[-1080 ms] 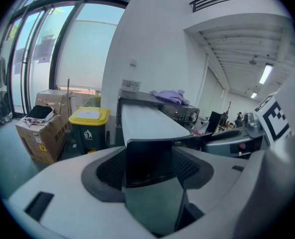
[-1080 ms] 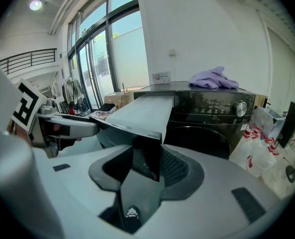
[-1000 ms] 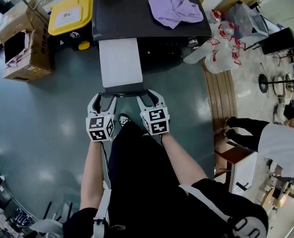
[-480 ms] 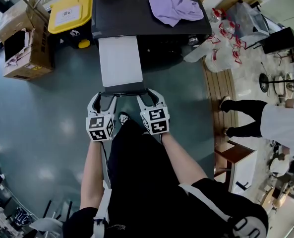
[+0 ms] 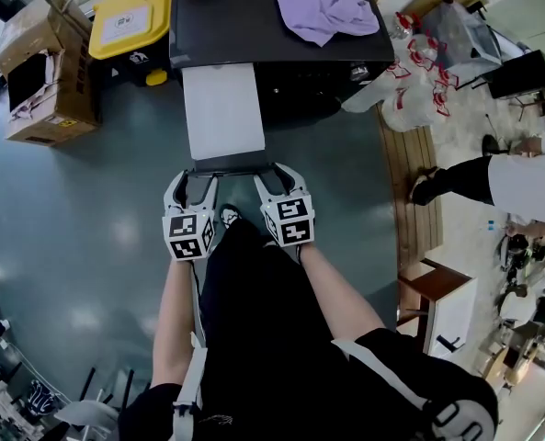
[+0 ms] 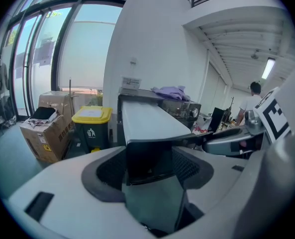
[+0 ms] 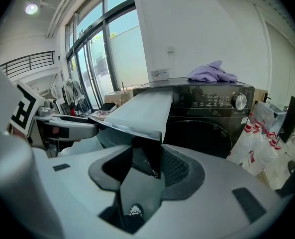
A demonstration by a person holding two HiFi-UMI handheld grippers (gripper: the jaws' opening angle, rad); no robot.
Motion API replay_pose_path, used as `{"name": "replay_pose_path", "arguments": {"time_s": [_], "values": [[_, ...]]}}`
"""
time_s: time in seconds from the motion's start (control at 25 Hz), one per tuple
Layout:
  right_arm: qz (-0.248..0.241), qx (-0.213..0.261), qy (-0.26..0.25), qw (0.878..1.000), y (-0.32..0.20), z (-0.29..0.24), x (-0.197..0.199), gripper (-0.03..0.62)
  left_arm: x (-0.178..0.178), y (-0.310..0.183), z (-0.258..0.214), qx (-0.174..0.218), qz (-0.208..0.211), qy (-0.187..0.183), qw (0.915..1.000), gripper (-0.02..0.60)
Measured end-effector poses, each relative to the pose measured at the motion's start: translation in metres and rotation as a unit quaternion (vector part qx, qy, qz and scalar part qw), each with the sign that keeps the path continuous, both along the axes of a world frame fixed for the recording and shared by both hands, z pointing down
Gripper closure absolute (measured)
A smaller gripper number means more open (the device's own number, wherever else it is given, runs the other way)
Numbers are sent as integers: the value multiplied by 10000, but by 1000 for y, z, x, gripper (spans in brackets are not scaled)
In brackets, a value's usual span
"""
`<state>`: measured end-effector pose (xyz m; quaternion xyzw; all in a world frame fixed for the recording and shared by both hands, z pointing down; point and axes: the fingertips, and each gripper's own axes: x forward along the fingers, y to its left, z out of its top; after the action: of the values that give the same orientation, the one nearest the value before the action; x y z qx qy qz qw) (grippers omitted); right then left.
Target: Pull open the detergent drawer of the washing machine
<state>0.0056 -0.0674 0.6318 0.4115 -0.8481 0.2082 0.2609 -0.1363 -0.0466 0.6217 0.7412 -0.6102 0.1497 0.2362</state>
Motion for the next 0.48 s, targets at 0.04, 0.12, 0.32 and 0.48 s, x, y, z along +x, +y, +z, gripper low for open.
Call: {"name": "replay_pose_path", "arguments": {"time_s": [0.04,0.12,0.32,0.48], "values": [[2,-17,-14,10000,0,1,0,414,0,1,1,3,-25,-12,10000,308],[11,-62,-94,9999,1,2,0,414,-3,2,2,9,-89,-36,10000,308],[16,-138,-212,9997,5,2,1,385,-5,13,8,-98,-242,-130,9996,310],[10,-209,-192,9996,14,3,10,384,7,29,17,-320,-365,-26,9988,311]]}}
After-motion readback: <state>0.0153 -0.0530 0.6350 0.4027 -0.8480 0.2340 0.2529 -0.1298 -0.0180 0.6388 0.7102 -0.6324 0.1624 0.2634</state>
